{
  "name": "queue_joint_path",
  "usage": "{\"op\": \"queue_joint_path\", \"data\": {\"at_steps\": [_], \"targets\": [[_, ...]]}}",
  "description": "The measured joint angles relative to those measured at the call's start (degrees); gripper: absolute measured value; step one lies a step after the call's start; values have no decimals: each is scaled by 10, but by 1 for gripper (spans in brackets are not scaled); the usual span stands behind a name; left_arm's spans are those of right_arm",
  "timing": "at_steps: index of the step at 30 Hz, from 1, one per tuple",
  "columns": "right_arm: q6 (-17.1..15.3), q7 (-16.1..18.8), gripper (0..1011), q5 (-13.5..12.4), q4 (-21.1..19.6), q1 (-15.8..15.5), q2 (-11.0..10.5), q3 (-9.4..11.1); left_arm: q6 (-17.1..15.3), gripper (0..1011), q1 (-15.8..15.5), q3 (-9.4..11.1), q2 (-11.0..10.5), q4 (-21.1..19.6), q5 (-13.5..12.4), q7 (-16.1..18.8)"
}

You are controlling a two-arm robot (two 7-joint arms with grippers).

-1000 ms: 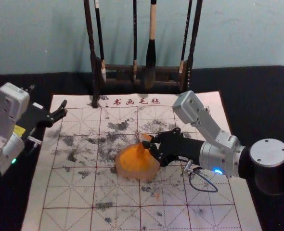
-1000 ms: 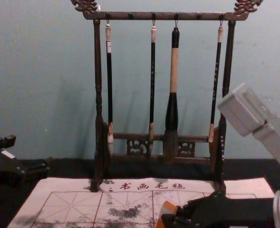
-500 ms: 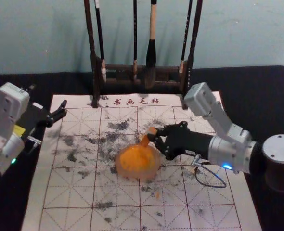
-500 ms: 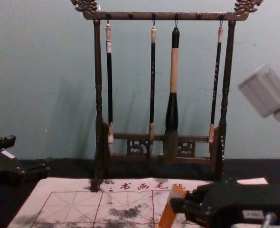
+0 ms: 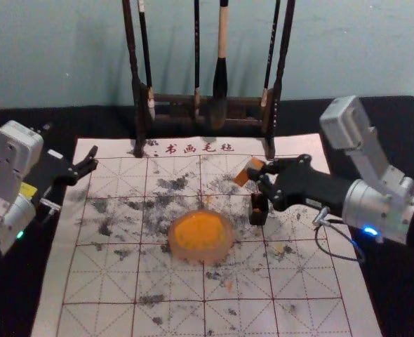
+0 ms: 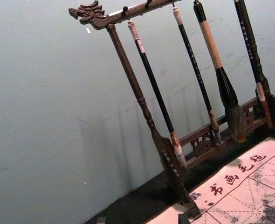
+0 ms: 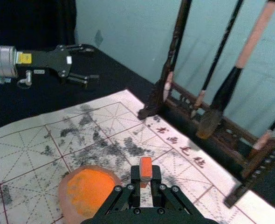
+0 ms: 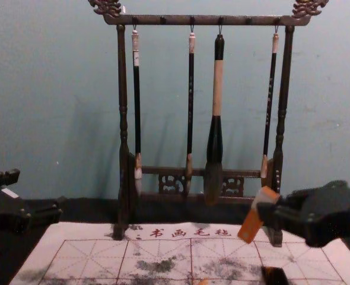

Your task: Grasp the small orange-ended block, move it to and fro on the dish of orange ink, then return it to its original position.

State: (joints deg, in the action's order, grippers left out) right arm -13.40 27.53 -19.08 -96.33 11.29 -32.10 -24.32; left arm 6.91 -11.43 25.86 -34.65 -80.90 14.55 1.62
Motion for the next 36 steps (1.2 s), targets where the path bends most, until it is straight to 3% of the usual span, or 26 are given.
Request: {"op": "queue_joint_path", "data": {"at_steps": [9, 36], "targets": [[-4, -21, 129, -14, -34, -30, -19, 25, 0, 1001, 0, 0, 0, 0, 0, 0], [-64, -43, 129, 17, -20, -32, -10, 20, 0, 1002, 0, 0, 0, 0, 0, 0]]}}
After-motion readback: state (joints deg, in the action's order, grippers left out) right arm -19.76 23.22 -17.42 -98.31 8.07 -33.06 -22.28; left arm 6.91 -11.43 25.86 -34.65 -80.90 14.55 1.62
